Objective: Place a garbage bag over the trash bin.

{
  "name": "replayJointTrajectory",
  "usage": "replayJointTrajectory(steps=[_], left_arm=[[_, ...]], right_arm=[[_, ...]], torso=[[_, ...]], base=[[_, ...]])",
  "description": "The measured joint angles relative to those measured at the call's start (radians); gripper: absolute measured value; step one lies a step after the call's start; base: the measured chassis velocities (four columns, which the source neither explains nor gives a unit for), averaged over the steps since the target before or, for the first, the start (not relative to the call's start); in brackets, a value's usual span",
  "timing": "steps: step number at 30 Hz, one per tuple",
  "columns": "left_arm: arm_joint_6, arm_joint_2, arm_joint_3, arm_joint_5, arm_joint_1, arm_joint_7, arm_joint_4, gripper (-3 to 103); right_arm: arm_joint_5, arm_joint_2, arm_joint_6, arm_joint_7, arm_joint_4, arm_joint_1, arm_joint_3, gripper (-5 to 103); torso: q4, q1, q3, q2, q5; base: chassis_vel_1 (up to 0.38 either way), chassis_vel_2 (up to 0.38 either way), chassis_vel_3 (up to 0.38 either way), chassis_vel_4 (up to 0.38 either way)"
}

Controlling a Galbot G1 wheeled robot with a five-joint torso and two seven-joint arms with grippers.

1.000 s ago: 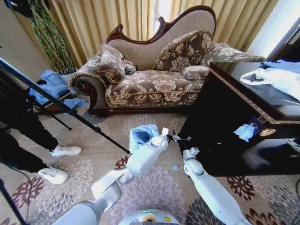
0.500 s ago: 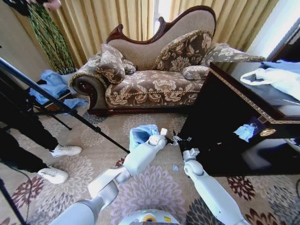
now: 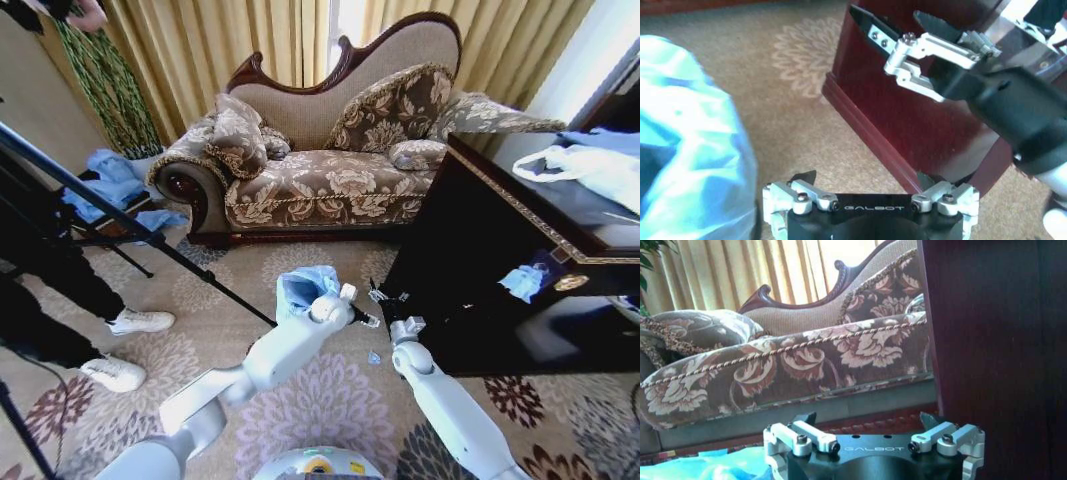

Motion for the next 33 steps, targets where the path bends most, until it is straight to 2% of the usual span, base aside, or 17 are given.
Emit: replayJointTrajectory(steps=[3, 4, 6, 7, 8, 10, 11, 13, 16, 20, 21, 22, 24, 27, 28, 30, 33], left_arm=[[-0.001, 0.056, -0.004, -0.047, 0.023, -0.085, -0.129, 100], [-0.001, 0.056, -0.004, -0.047, 0.023, -0.085, -0.129, 100], [-0.002, 0.099, -0.02, -0.074, 0.043, -0.134, -0.239, 100], [-0.002, 0.13, -0.037, -0.125, 0.055, -0.184, -0.321, 100], [-0.002, 0.13, -0.037, -0.125, 0.055, -0.184, -0.321, 100], [-0.003, 0.185, -0.077, -0.234, 0.077, -0.298, -0.45, 100], [-0.003, 0.185, -0.077, -0.234, 0.077, -0.298, -0.45, 100], [-0.004, 0.255, -0.124, -0.299, 0.102, -0.377, -0.532, 100], [-0.005, 0.312, -0.175, -0.306, 0.134, -0.404, -0.558, 100], [-0.009, 0.376, -0.303, -0.205, 0.218, -0.406, -0.545, 100], [-0.023, 0.384, -0.339, -0.154, 0.244, -0.395, -0.528, 100], [-0.071, 0.388, -0.394, -0.044, 0.282, -0.352, -0.491, 100], [-0.084, 0.388, -0.415, -0.008, 0.295, -0.337, -0.477, 100], [-0.174, 0.39, -0.514, 0.126, 0.354, -0.222, -0.409, 100], [-0.174, 0.39, -0.514, 0.126, 0.354, -0.222, -0.409, 100], [-0.255, 0.4, -0.548, 0.222, 0.372, -0.09, -0.346, 100], [-0.463, 0.406, -0.556, 0.308, 0.346, 0.209, -0.166, 100]], right_arm=[[0.007, -0.006, -0.001, -0.004, 0.016, 0.0, 0.005, 100], [0.007, -0.006, -0.001, -0.004, 0.016, 0.0, 0.005, 100], [0.012, -0.015, -0.003, -0.004, 0.031, -0.002, 0.008, 100], [0.016, -0.022, -0.005, -0.004, 0.048, -0.006, 0.009, 100], [0.016, -0.022, -0.005, -0.004, 0.048, -0.006, 0.009, 100], [0.025, -0.03, -0.008, -0.003, 0.071, -0.013, 0.012, 100], [0.025, -0.03, -0.008, -0.003, 0.071, -0.013, 0.012, 100], [0.028, -0.032, -0.008, -0.003, 0.085, -0.021, 0.018, 100], [0.03, -0.03, -0.008, -0.001, 0.091, -0.026, 0.023, 100], [0.03, -0.026, -0.005, -0.002, 0.104, -0.041, 0.039, 100], [0.03, -0.025, -0.004, -0.002, 0.106, -0.046, 0.046, 100], [0.028, -0.021, 0.002, -0.005, 0.106, -0.056, 0.06, 100], [0.028, -0.02, 0.003, -0.005, 0.106, -0.058, 0.065, 100], [0.025, -0.015, 0.011, -0.008, 0.102, -0.072, 0.084, 100], [0.025, -0.015, 0.011, -0.008, 0.102, -0.072, 0.084, 100], [0.024, -0.013, 0.014, -0.008, 0.098, -0.075, 0.09, 100], [0.021, -0.01, 0.018, -0.007, 0.097, -0.08, 0.094, 100]], torso=[[-0.0003, 0.0, 0.0, 0.0, -0.0002], [-0.0003, 0.0, 0.0, 0.0, -0.0002], [-0.0003, 0.0, 0.0, 0.0, 0.0], [-0.0003, 0.0, 0.0, 0.0, -0.0003], [-0.0003, 0.0, 0.0, 0.0, -0.0003], [-0.0002, 0.0, 0.0, 0.0, -0.0002], [-0.0002, 0.0, 0.0, 0.0, -0.0002], [-0.0004, 0.0, 0.0, 0.0, -0.0001], [-0.0003, 0.0, 0.0, 0.0, -0.0002], [0.0, 0.0, 0.0, 0.0, 0.0], [0.0002, 0.0, 0.0, 0.0, -0.0002], [-0.0001, 0.0, 0.0, 0.0, -0.0005], [-0.0003, 0.0, 0.0, 0.0, -0.0004], [-0.0003, 0.0, 0.0, 0.0, -0.0002], [-0.0003, 0.0, 0.0, 0.0, -0.0002], [-0.0002, 0.0, 0.0, 0.0, -0.0002], [-0.0001, 0.0, 0.0, 0.0, -0.0006]], base=[[0.0, 0.0, 0.0, 0.0], [0.0, 0.0, 0.0, 0.0], [0.0, 0.0, 0.0, 0.0], [0.0, 0.0, 0.0, 0.0], [0.0, 0.0, 0.0, 0.0], [0.0, 0.0, 0.0, 0.0], [0.0, 0.0, 0.0, 0.0], [0.0, 0.0, 0.0, 0.0], [0.0, 0.0, 0.0, 0.0], [0.0, 0.0, 0.0, 0.0], [0.0, 0.0, 0.0, 0.0], [0.0, 0.0, 0.0, 0.0], [0.0, 0.0, 0.0, 0.0], [0.0, 0.0, 0.0, 0.0], [0.0, 0.0, 0.0, 0.0], [0.0, 0.0, 0.0, 0.0], [0.0, 0.0, 0.0, 0.0]])
